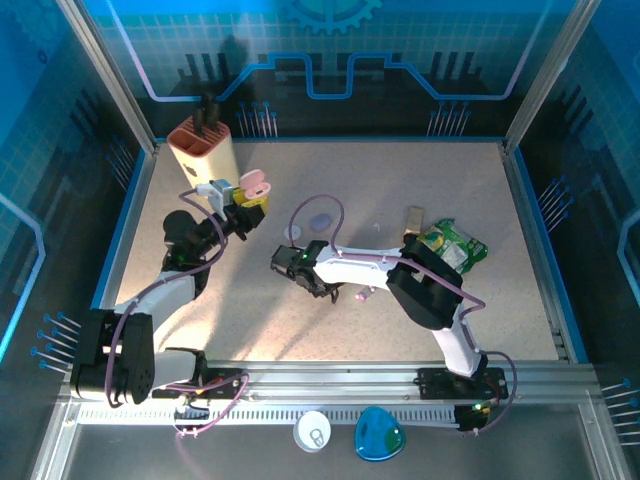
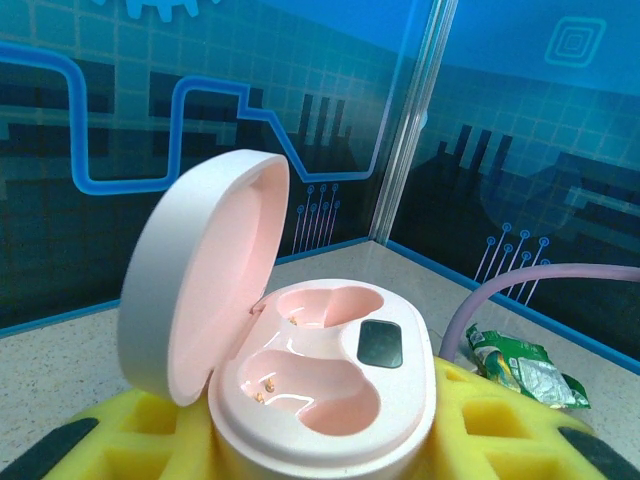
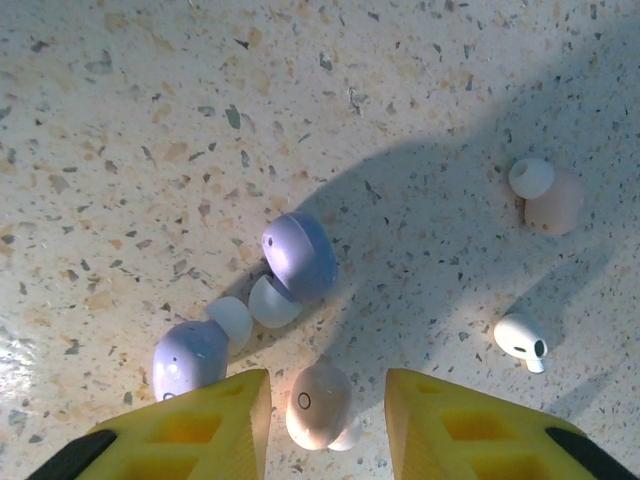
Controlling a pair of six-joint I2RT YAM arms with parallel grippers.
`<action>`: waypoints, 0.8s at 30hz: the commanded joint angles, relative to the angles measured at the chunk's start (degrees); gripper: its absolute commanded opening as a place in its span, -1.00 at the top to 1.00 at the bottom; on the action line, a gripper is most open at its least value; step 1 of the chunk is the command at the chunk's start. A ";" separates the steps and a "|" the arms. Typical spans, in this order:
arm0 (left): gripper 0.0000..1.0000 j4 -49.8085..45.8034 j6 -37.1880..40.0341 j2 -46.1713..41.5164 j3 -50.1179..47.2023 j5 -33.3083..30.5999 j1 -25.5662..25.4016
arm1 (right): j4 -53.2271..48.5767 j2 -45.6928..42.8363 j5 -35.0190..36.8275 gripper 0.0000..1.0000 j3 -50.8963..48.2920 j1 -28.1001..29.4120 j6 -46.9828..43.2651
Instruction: Insert wireless bluetooth earbuds into charging case
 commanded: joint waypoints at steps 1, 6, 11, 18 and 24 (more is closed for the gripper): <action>0.29 1.51 -0.40 0.24 1.18 1.47 0.59 | -1.20 -1.32 0.58 0.23 -1.87 0.41 0.99; 0.29 2.70 -0.92 0.71 1.01 1.82 0.59 | -1.49 -1.04 0.66 0.23 -2.33 0.34 1.43; 0.29 2.44 -0.79 0.36 1.01 1.82 0.60 | -1.11 -0.05 0.57 0.27 -1.86 0.15 1.00; 0.29 2.26 -0.71 0.26 0.89 1.91 0.59 | -0.89 0.75 0.57 0.35 -1.33 -0.36 0.74; 0.29 1.92 -0.54 -0.09 0.59 2.35 0.59 | -0.44 0.40 -0.03 0.50 -2.30 -0.71 0.64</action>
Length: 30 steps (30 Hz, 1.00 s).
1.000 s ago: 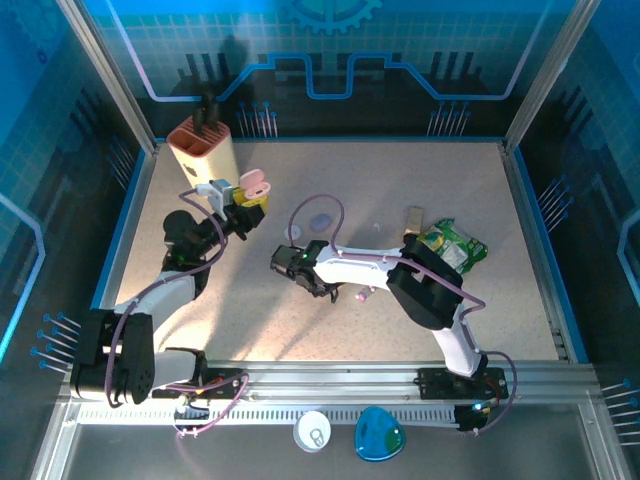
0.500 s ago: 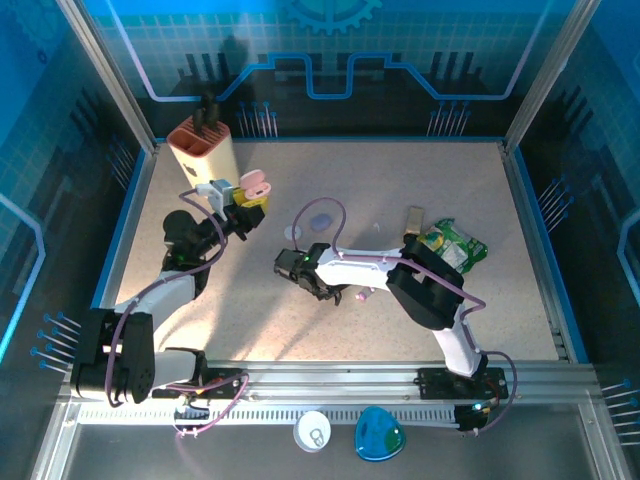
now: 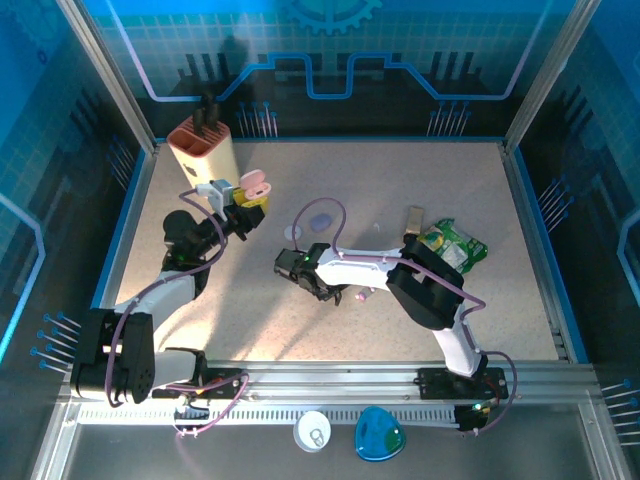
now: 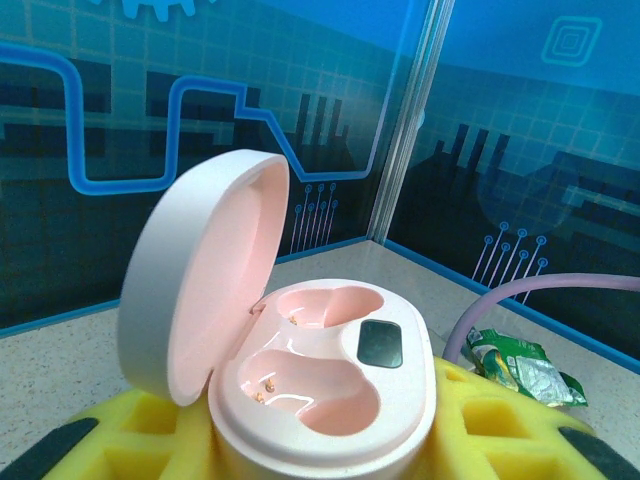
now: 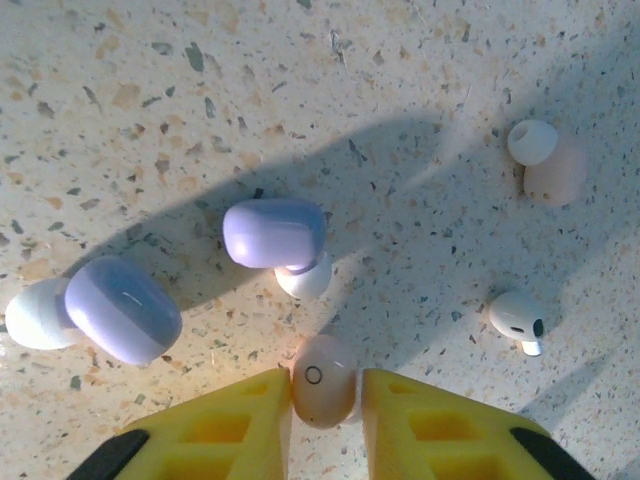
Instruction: Insert wireless bluetooth earbuds into charging case
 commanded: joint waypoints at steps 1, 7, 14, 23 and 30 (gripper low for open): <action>0.29 1.57 -0.35 -0.35 0.47 1.89 0.53 | -0.01 0.75 -0.72 0.52 -0.28 -0.71 0.36; 0.29 1.39 -0.20 -0.44 0.30 2.24 0.53 | 2.72 -1.18 -3.06 0.52 -1.74 -1.61 0.24; 0.30 1.27 -0.23 0.12 0.38 3.47 0.31 | 6.54 -9.22 -6.85 0.51 -7.32 -4.58 1.24; 0.31 2.10 0.03 0.97 -0.58 5.31 -2.02 | 11.56 -22.77 -13.95 0.52 -16.40 -10.71 1.17; 0.32 -1.89 6.09 1.13 -0.67 5.92 -6.57 | 12.65 -33.34 -22.23 0.53 -21.77 -17.29 1.64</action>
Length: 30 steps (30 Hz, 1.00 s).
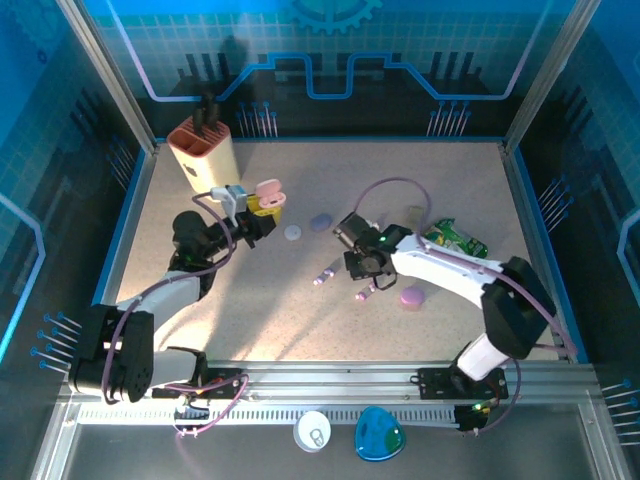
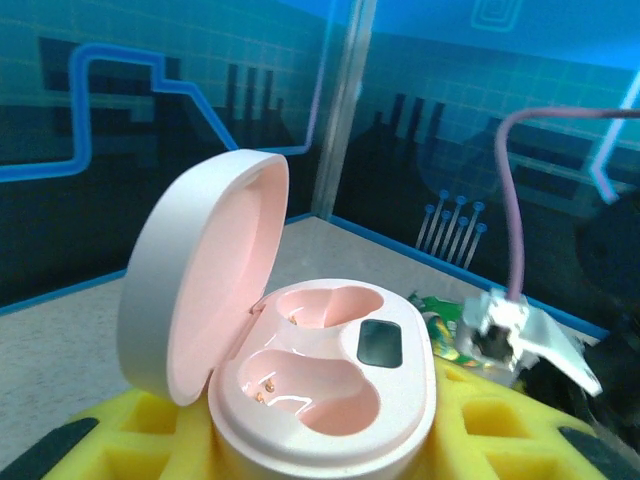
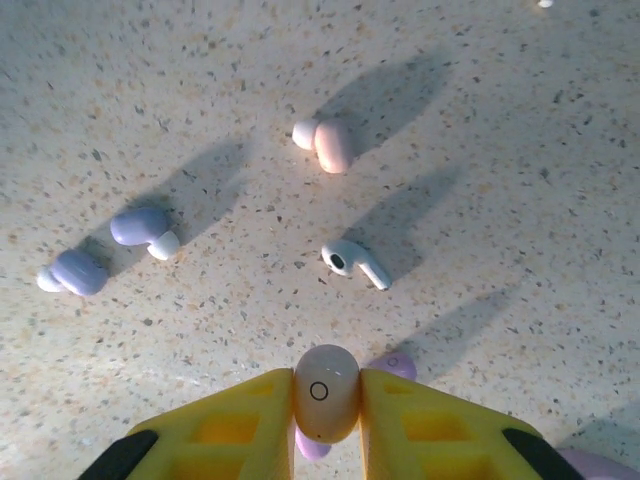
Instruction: Insert wireless bluetooth earbuds into charging case
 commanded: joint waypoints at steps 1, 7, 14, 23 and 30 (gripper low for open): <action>0.32 -1.41 4.73 0.52 -0.45 2.01 -2.43 | 1.29 -4.96 -5.99 0.53 -2.80 -3.06 0.80; 0.32 -5.25 9.01 1.76 0.59 2.75 -7.15 | 1.10 -13.69 -10.32 0.54 -5.44 -6.51 -1.46; 0.32 -2.86 8.44 4.94 1.22 5.24 -10.87 | 3.14 -22.18 -20.62 0.53 -7.08 -10.06 -2.99; 0.32 -1.29 7.91 6.49 2.21 8.73 -14.34 | 4.99 -25.85 -29.51 0.52 -3.04 -9.01 -10.38; 0.32 -1.00 8.50 6.25 2.36 12.36 -15.94 | 6.16 -23.66 -31.62 0.53 2.30 -4.14 -15.05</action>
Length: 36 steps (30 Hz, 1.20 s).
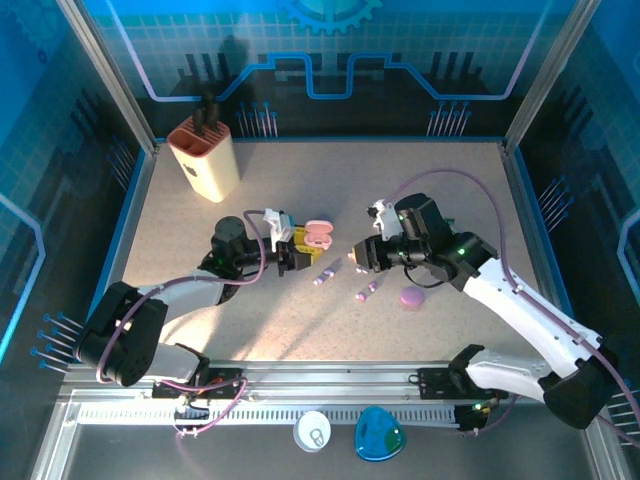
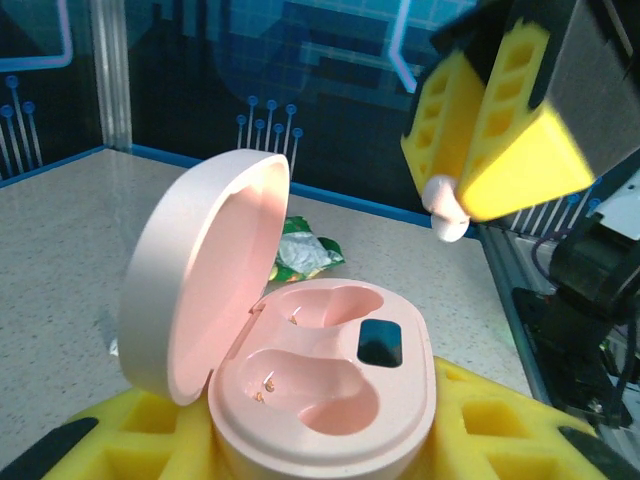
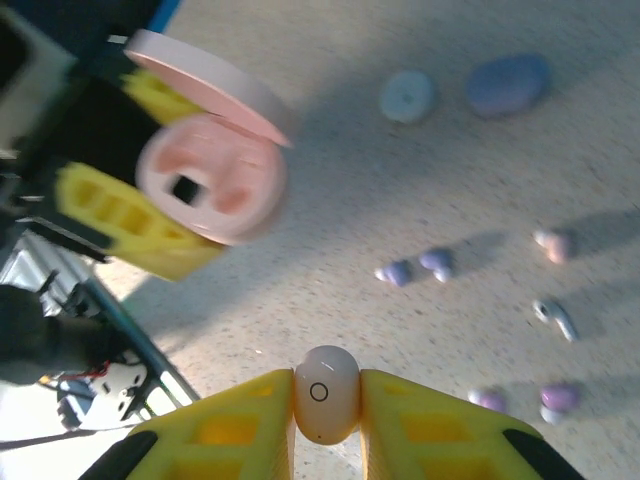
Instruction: Insert wireless bluetooth earbuds into charging case
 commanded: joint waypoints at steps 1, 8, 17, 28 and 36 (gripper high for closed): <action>0.32 1.61 1.64 -0.03 1.66 4.09 -0.86 | 1.78 1.62 -2.66 0.53 3.68 2.36 -3.95; 0.31 -1.29 3.59 -1.14 2.11 5.12 -1.88 | 2.96 6.56 -2.90 0.53 7.81 5.16 -5.61; 0.31 -1.79 4.29 -2.58 1.84 5.63 -1.97 | 3.59 9.46 -1.71 0.54 8.41 5.28 -5.44; 0.32 -1.74 4.29 -3.34 1.86 7.06 -2.12 | 6.09 9.73 -0.64 0.56 6.28 5.31 -3.90; 0.34 -0.98 4.38 -3.81 1.53 4.31 -2.02 | 4.79 9.44 -0.64 0.56 5.70 5.31 -3.51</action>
